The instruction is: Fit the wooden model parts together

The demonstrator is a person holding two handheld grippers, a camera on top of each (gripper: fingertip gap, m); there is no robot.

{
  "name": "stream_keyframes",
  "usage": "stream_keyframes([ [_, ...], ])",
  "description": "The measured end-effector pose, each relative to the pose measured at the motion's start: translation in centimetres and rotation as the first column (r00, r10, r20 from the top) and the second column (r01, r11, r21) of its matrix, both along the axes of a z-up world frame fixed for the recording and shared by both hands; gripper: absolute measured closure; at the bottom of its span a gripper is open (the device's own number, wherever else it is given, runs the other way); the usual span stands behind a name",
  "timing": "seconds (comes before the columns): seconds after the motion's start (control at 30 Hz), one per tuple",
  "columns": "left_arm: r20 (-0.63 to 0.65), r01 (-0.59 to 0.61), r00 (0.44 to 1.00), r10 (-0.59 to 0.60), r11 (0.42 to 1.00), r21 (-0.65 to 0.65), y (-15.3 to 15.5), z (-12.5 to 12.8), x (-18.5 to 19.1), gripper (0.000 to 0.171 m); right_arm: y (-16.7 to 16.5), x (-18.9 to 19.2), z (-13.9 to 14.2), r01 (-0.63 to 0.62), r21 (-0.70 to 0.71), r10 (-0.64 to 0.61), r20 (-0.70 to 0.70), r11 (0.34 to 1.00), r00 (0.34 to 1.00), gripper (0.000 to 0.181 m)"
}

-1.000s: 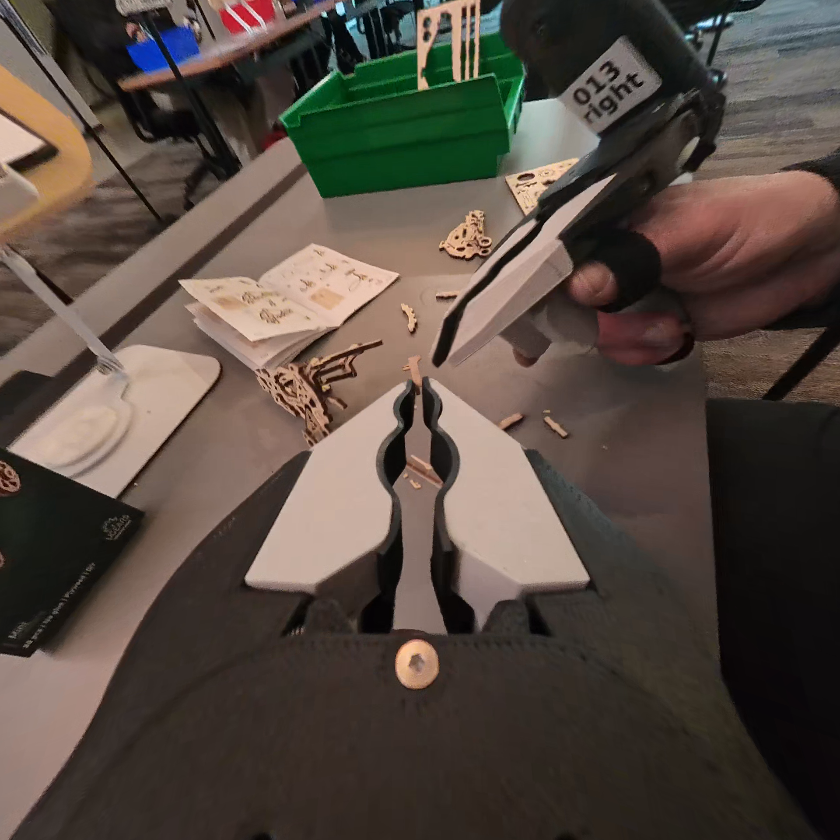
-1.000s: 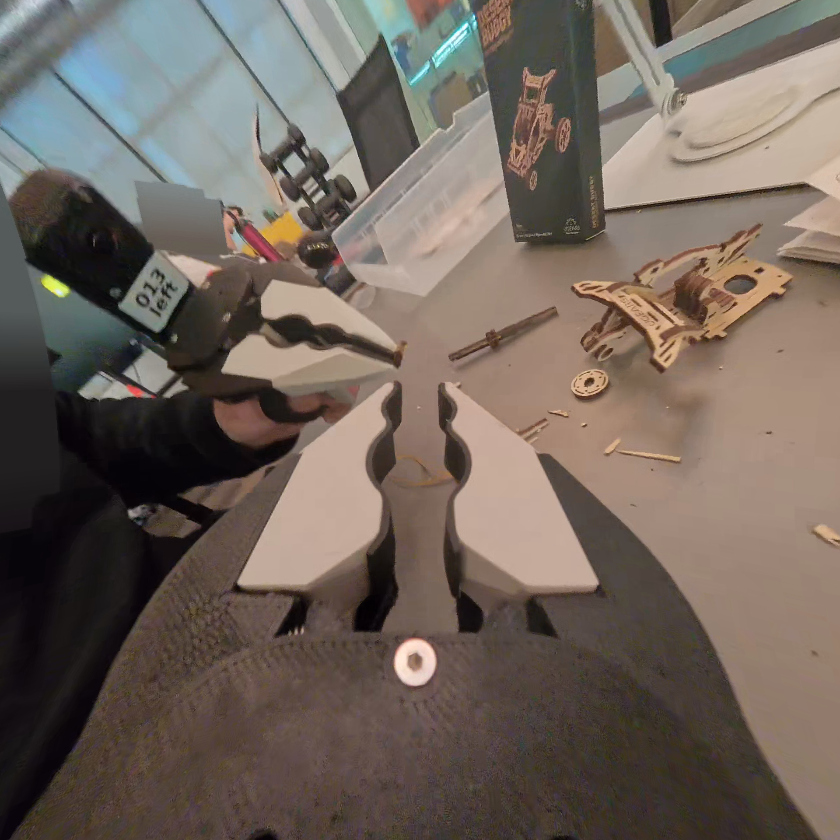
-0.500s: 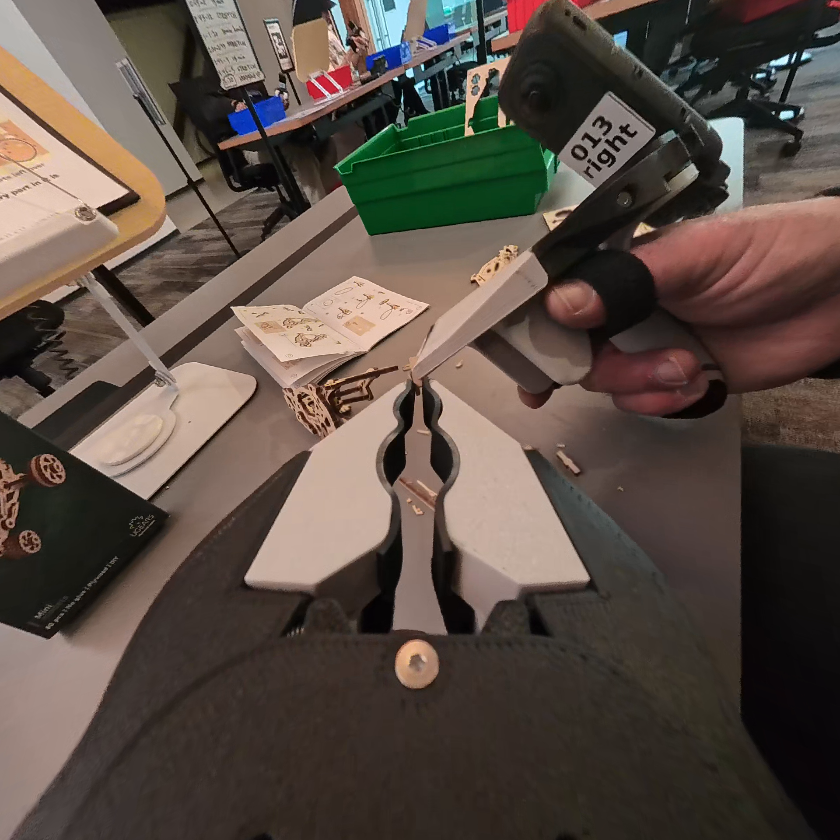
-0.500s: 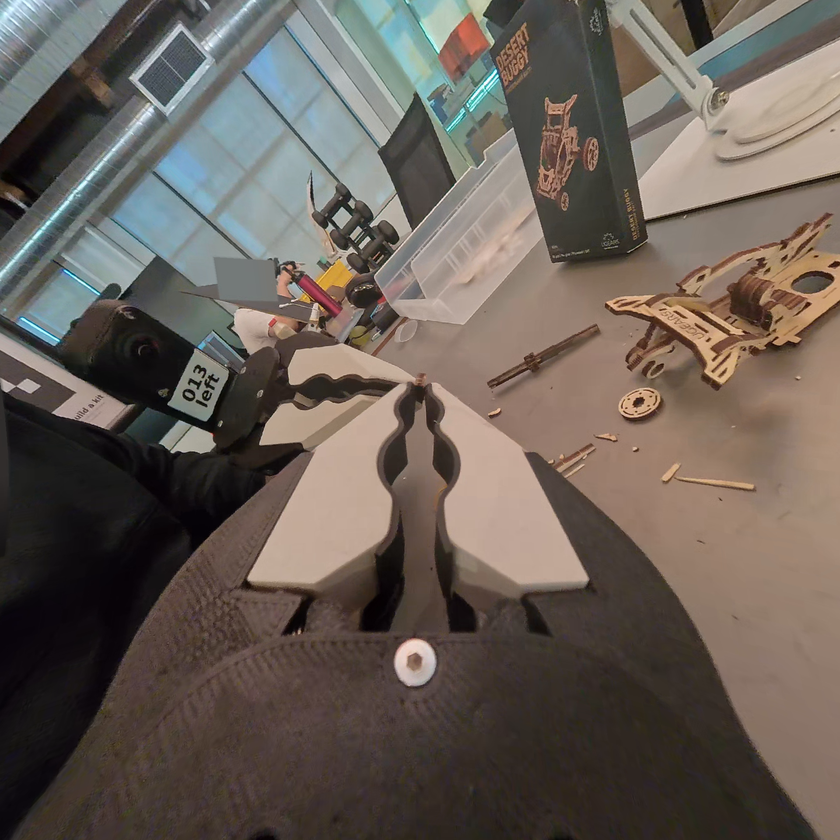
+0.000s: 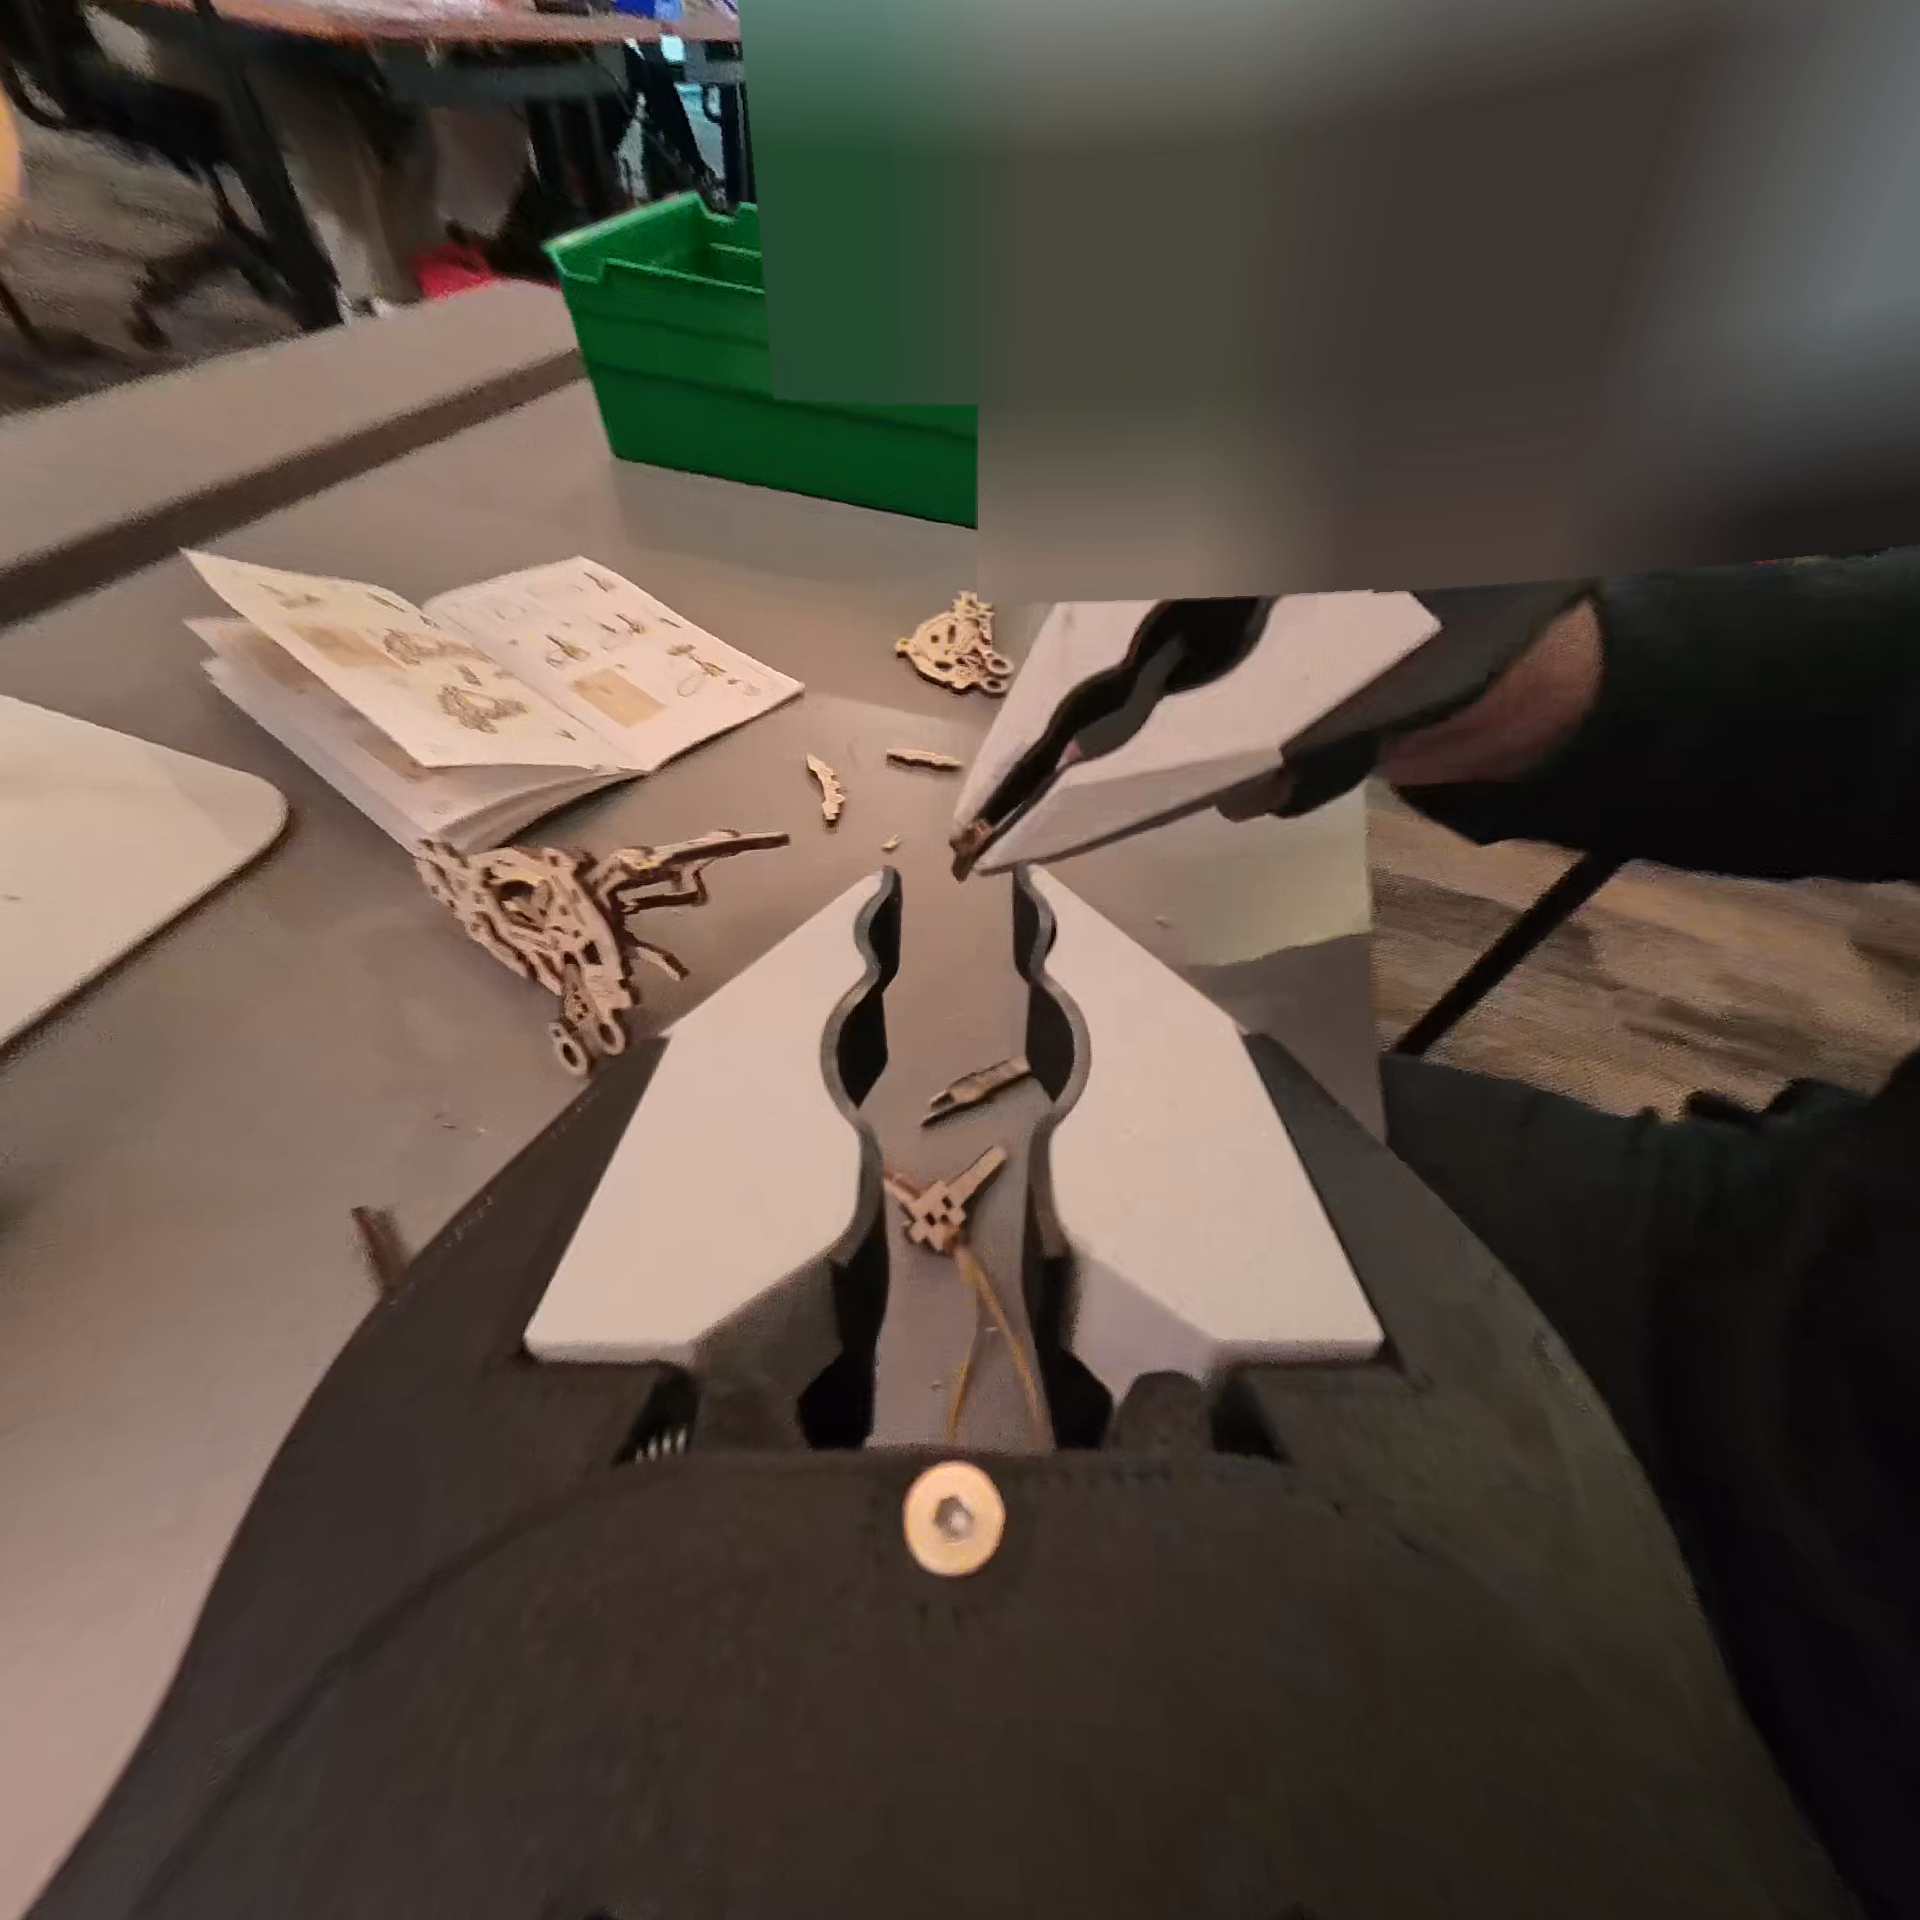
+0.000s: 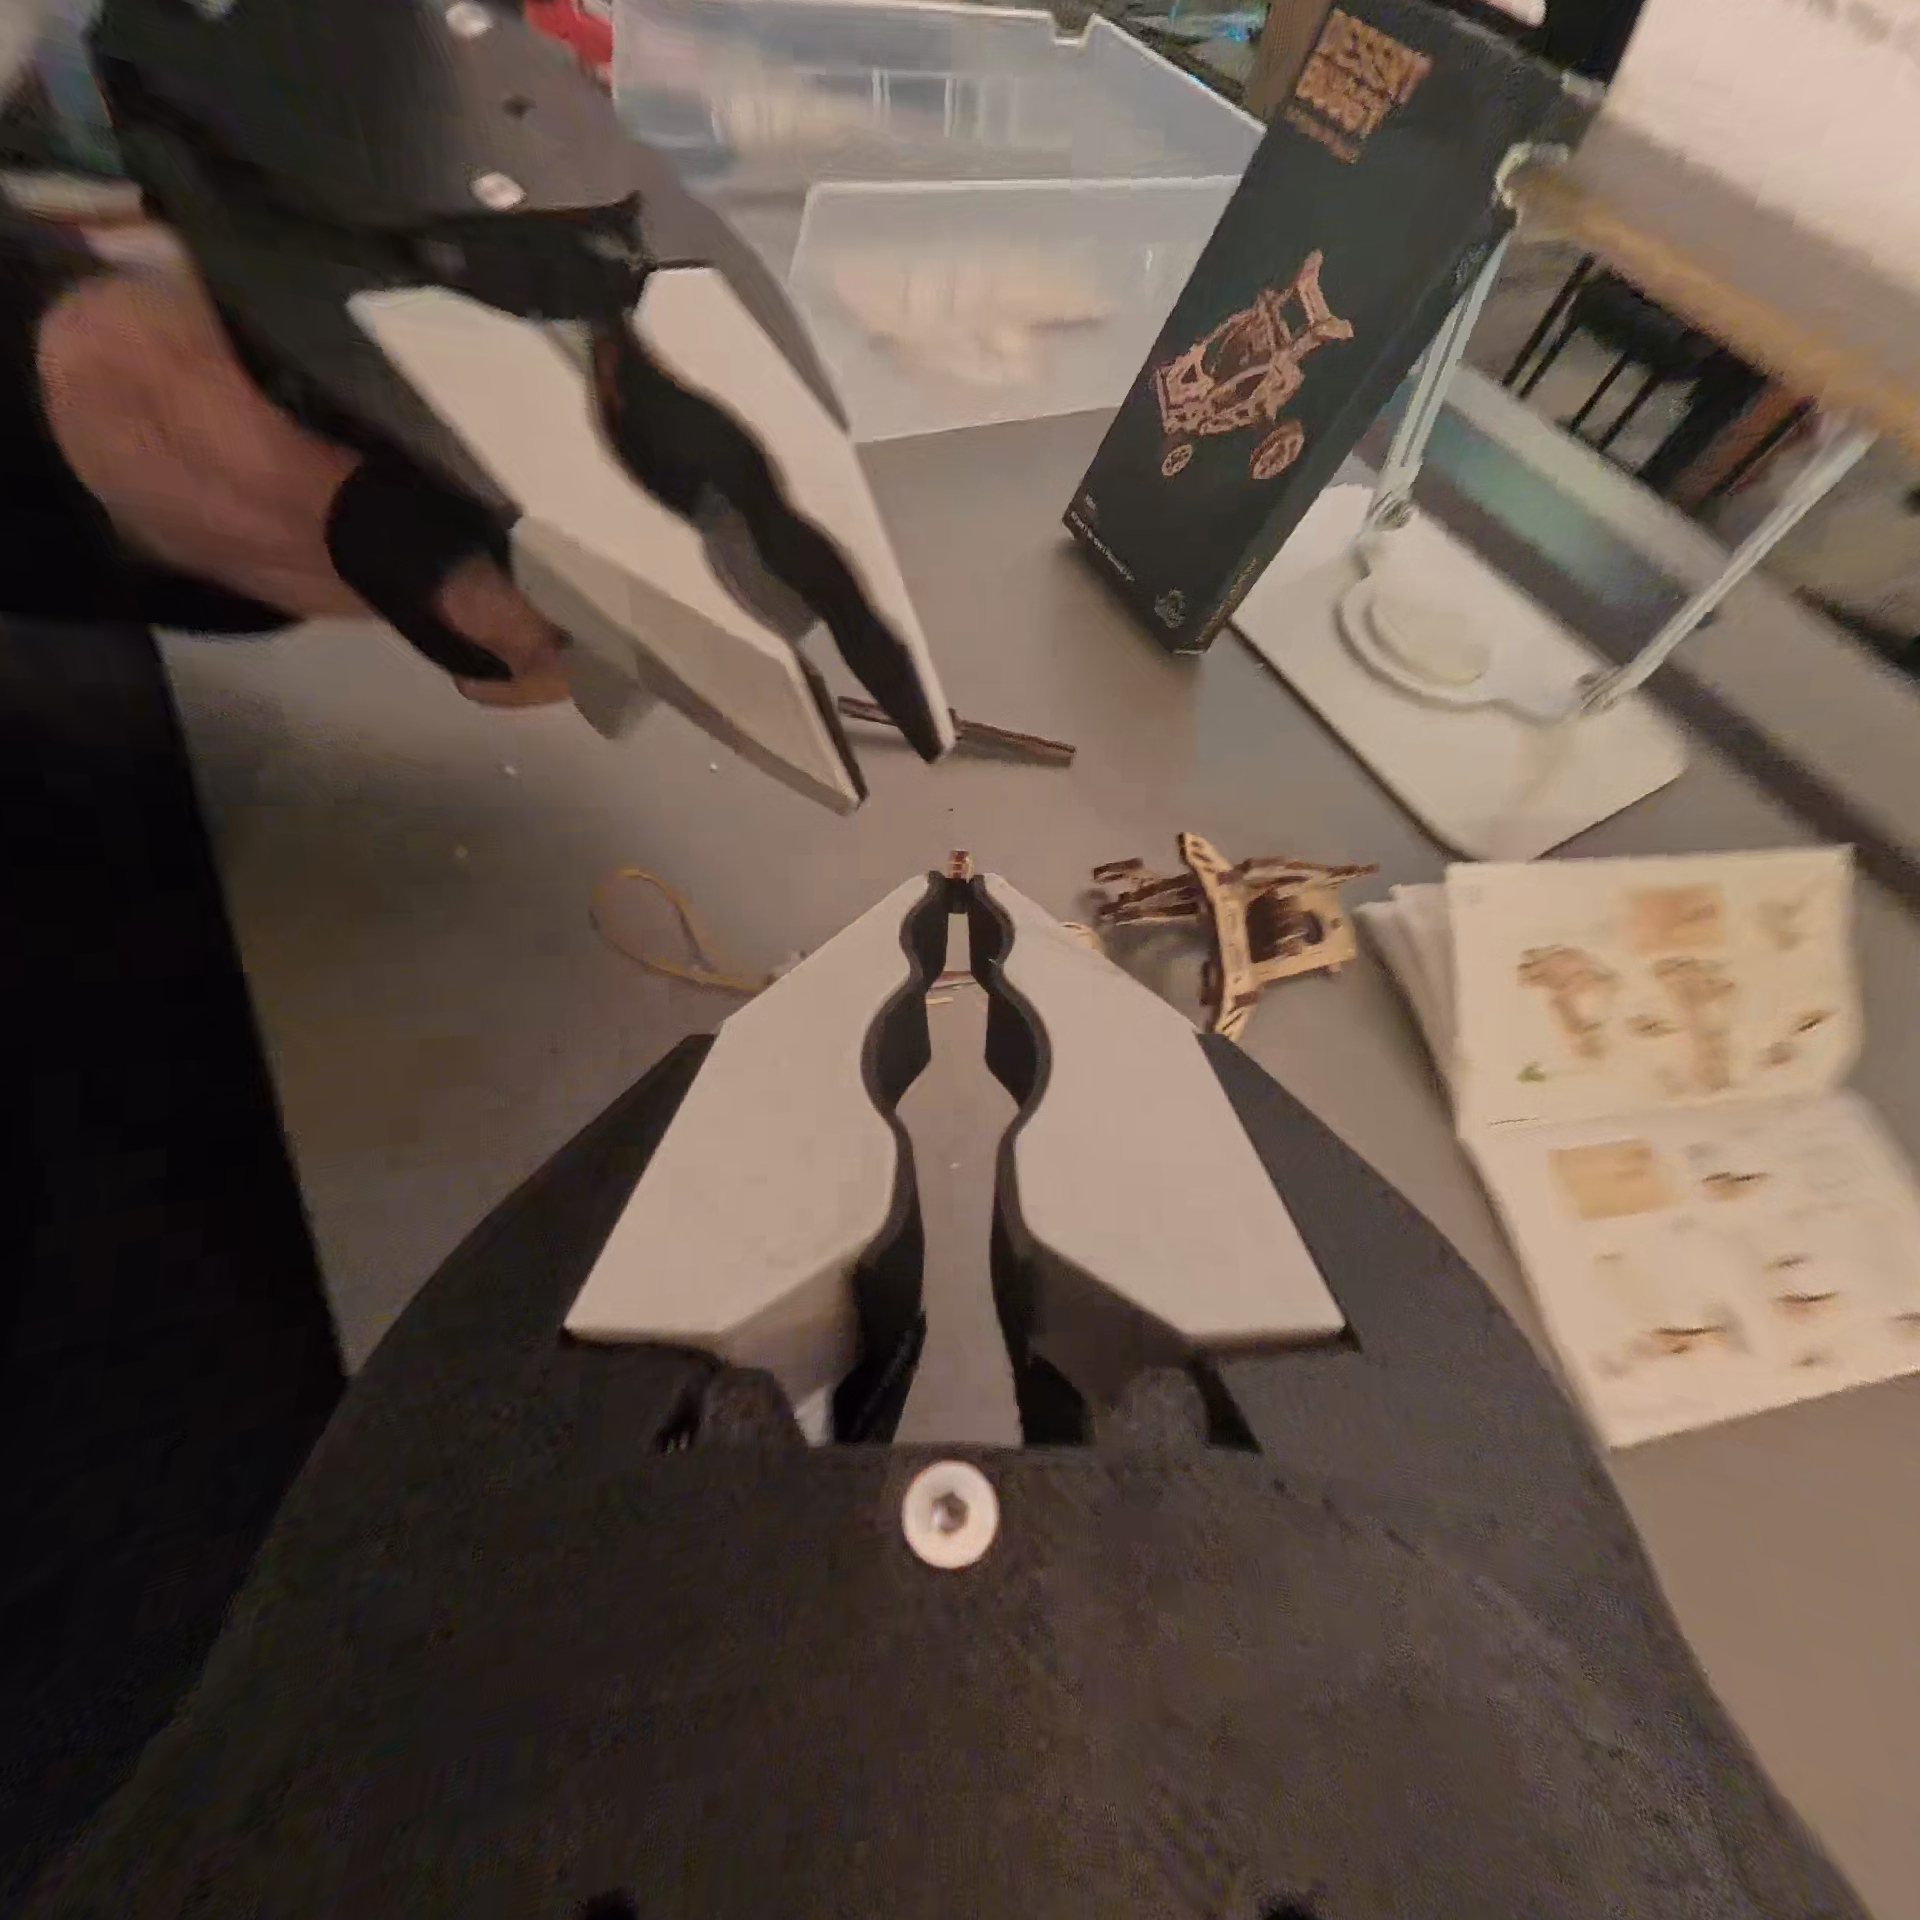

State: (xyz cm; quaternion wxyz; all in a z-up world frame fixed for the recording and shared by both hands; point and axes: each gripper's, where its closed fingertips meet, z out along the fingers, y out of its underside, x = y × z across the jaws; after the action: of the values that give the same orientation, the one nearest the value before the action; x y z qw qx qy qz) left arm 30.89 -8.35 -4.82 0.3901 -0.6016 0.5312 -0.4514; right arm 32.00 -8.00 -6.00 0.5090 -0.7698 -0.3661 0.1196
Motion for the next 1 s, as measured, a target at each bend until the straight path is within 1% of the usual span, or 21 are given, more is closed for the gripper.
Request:
stream_keyframes([
  [0.1,0.01,0.015,1.0,-0.014,0.993,-0.117,-0.2,-0.1,0.5,0.151,-0.1,-0.5,0.2,-0.044,0.113,0.022,0.195,0.993,0.981,0.181],
  [0.2,0.054,0.039,0.998,-0.027,0.97,-0.239,-0.3,-0.1,0.6,0.152,-0.1,-0.9,0.3,-0.079,0.187,0.019,0.303,0.979,0.953,0.181],
  [0.3,0.099,0.119,0.991,-0.09,0.931,-0.345,-1.2,0.1,0.5,0.161,-0.4,-1.1,0.5,-0.121,0.252,0.019,0.373,0.96,0.928,0.181],
  [0.33,0.119,0.144,0.987,-0.108,0.92,-0.365,-1.4,0.2,0.5,0.162,-0.6,-1.2,0.6,-0.14,0.271,0.025,0.388,0.952,0.921,0.181],
  [0.4,0.159,0.188,0.978,-0.134,0.896,-0.402,-1.6,0.6,0.3,0.165,-0.9,-1.4,1.0,-0.169,0.297,0.04,0.397,0.94,0.917,0.181],
  [0.5,0.223,0.261,0.958,-0.178,0.862,-0.434,-2.0,1.3,0.1,0.166,-1.3,-1.6,1.8,-0.209,0.329,0.06,0.411,0.921,0.91,0.181],
  [0.63,0.316,0.347,0.926,-0.207,0.795,-0.497,-2.2,2.3,-0.2,0.167,-1.6,-1.8,2.8,-0.238,0.374,0.072,0.406,0.897,0.911,0.181],
  [0.77,0.43,0.441,0.878,-0.21,0.703,-0.557,-2.4,3.7,-0.6,0.168,-1.8,-1.9,3.6,-0.257,0.394,0.094,0.387,0.883,0.917,0.177],
  [0.83,0.472,0.487,0.855,-0.215,0.646,-0.587,-2.7,4.1,-0.7,0.168,-1.9,-1.9,3.8,-0.264,0.398,0.105,0.378,0.878,0.92,0.178],
  [1.0,0.523,0.539,0.826,-0.207,0.561,-0.629,-2.8,4.2,-0.8,0.168,-2.2,-2.1,4.1,-0.274,0.399,0.121,0.368,0.875,0.922,0.179],
])
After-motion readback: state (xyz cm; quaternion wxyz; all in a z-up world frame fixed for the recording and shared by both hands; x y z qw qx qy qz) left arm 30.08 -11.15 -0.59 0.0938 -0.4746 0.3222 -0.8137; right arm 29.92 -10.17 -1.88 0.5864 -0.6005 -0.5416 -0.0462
